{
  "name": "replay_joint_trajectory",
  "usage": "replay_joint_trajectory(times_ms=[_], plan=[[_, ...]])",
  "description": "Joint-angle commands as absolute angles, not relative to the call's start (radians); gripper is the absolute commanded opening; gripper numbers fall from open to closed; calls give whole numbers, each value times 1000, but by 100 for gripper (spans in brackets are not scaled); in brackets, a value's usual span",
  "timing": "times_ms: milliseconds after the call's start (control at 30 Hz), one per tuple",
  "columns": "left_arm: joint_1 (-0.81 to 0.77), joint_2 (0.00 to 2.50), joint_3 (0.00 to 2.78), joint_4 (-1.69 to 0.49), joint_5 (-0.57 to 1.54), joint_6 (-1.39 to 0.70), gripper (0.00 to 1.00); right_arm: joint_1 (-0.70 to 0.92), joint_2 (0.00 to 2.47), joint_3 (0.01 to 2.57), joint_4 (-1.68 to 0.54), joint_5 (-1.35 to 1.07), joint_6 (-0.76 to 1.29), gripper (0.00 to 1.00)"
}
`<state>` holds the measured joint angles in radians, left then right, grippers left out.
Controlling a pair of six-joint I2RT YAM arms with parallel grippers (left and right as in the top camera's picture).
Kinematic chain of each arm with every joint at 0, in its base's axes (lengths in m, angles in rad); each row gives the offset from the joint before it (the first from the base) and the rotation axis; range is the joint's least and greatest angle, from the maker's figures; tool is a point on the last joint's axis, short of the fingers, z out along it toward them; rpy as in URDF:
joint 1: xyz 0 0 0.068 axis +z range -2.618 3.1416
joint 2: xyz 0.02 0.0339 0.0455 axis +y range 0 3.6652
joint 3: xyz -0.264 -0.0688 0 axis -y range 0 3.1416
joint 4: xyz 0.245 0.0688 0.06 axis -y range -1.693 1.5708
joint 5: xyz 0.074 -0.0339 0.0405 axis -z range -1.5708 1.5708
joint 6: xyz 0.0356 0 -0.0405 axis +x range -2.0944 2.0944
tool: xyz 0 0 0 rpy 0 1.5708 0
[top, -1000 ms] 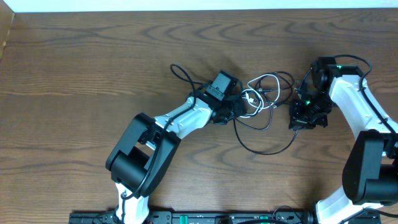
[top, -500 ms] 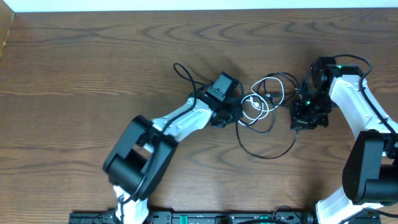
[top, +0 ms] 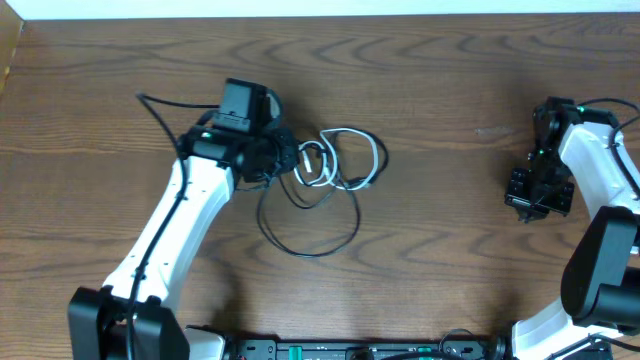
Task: Untangle cables
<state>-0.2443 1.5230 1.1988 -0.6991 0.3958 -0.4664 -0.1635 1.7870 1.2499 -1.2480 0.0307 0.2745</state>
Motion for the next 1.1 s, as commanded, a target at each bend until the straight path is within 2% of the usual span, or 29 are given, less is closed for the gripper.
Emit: replay_joint_trajectory(times_ms=[0, 33, 100, 133, 200, 233, 533, 767, 867, 900, 967, 1067], plan=[[-253, 1500, 1195, -690, 632, -350, 8, -148, 1791, 1254, -1205, -380, 48, 8], [-266, 1500, 1195, -690, 680, -323, 8, -136, 1792, 1254, -1193, -560, -61, 13], [-284, 1500, 1195, -684, 752, -275, 8, -115, 1791, 1254, -1189, -750, -181, 23], [-294, 1500, 1195, -680, 783, -253, 8, -97, 1791, 1254, -1188, -836, -241, 33], [-316, 1500, 1195, -662, 857, -215, 8, -57, 1792, 1254, -1174, -916, -310, 42], [-323, 1500, 1195, -653, 876, -213, 8, -41, 1791, 1254, -1164, -924, -316, 43], [-366, 1500, 1195, -536, 1065, -214, 8, 143, 1791, 1254, -1010, -927, -297, 44], [-366, 1500, 1195, -537, 1082, -215, 8, 212, 1791, 1254, -837, -939, -132, 43], [-366, 1500, 1195, -536, 1093, -220, 8, 225, 1791, 1254, -779, -937, -67, 38], [-366, 1500, 1195, -536, 1094, -222, 8, 230, 1792, 1254, -749, -924, -31, 30], [-366, 1500, 1195, -536, 1109, -222, 8, 238, 1792, 1254, -725, -789, 75, 19], [-366, 1500, 1196, -536, 1116, -222, 8, 244, 1792, 1254, -772, -410, 329, 21]])
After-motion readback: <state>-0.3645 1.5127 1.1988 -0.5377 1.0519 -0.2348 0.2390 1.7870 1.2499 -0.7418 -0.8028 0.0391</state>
